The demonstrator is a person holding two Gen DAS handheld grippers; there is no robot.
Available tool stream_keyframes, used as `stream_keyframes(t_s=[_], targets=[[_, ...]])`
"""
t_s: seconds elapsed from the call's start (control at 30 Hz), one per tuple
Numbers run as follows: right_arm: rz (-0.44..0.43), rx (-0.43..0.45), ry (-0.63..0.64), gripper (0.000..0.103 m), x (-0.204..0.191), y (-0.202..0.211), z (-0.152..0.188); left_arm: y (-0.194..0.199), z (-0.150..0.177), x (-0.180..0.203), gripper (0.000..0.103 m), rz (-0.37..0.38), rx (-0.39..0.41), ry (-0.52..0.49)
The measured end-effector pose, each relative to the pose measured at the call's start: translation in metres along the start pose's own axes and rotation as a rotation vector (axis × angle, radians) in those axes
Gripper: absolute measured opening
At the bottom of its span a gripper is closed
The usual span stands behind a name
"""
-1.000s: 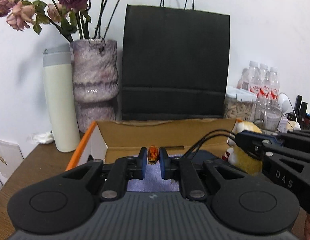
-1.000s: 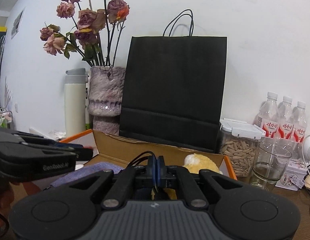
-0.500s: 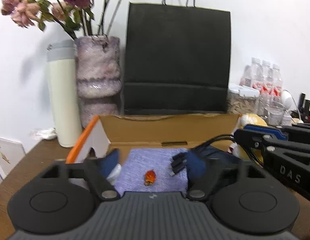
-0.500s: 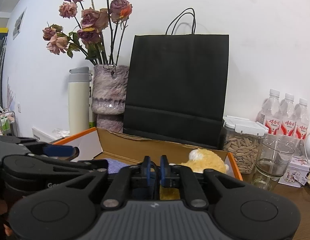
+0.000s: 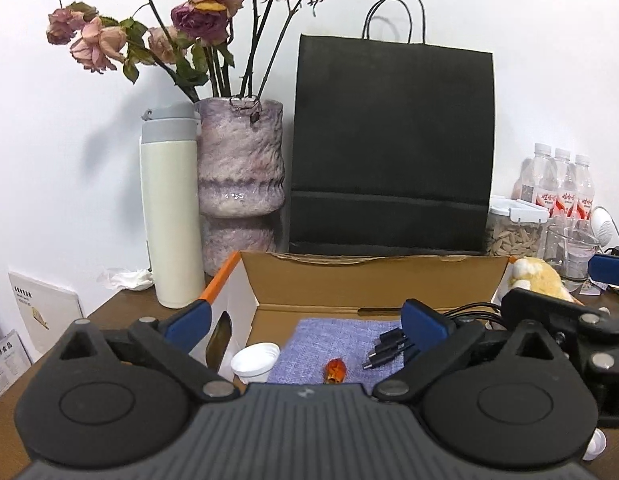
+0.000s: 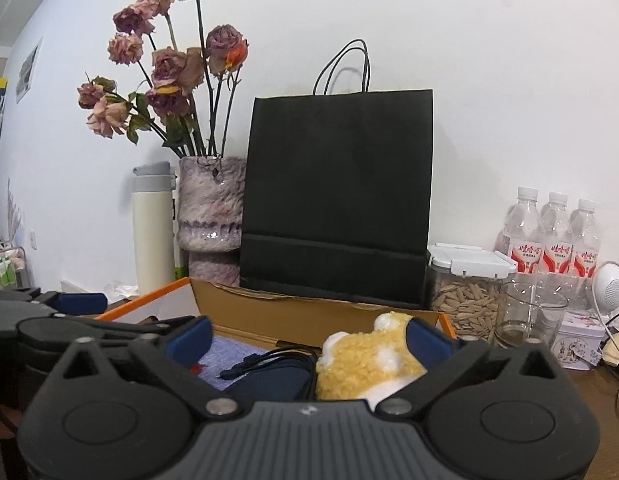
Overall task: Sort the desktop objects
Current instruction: 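Open left tool to drop candy while right tool releases cable into box, then move both tools back toward the yellow cork block and white cap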
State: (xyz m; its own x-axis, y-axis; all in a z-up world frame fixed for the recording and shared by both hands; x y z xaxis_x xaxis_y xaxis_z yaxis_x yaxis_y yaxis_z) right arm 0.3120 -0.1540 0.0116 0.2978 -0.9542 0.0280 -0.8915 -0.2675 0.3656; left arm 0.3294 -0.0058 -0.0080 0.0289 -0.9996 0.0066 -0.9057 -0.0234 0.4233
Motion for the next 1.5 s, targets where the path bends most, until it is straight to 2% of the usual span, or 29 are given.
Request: stream_keyframes(t_s=[0.57, 0.77, 0.97, 1.17, 1.37, 1.5], targets=[[0.029, 0.001, -0.015, 0.103, 0.004, 0.040, 0.013, 0.040, 0.016, 0.006, 0.103, -0.003, 0.011, -0.010], [0.064, 0.001, -0.060, 0.103, 0.016, 0.062, 0.025, 0.062, 0.024, 0.005, 0.103, 0.008, 0.009, -0.002], [0.092, -0.049, -0.067, 0.103, 0.025, 0.074, 0.042, 0.078, 0.038, 0.009, 0.103, 0.021, -0.016, -0.021], [0.116, -0.152, -0.093, 0.103, 0.035, 0.077, 0.065, 0.090, 0.055, 0.012, 0.103, 0.021, -0.064, -0.032], [0.136, -0.211, -0.147, 0.103, 0.054, 0.080, 0.081, 0.101, 0.066, 0.013, 0.103, 0.034, -0.090, -0.034], [0.160, -0.255, -0.140, 0.103, 0.058, 0.079, 0.091, 0.105, 0.073, 0.014, 0.103, 0.040, -0.120, -0.038]])
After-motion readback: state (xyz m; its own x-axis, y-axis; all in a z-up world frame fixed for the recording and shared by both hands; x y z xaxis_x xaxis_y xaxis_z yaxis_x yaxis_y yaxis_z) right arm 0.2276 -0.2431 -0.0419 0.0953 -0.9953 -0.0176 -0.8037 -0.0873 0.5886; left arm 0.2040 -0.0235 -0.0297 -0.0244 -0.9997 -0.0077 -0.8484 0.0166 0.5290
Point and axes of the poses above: each gripper's, at about its wrist camera, not at the fingertips, and y roughly against the way its jaws point, x to its right, z to its underside, the point moved 6 cm from there along -y, roughly the way its jaws point, and after that the axes turned 8 degrees about -x, right-handed, at the moved point
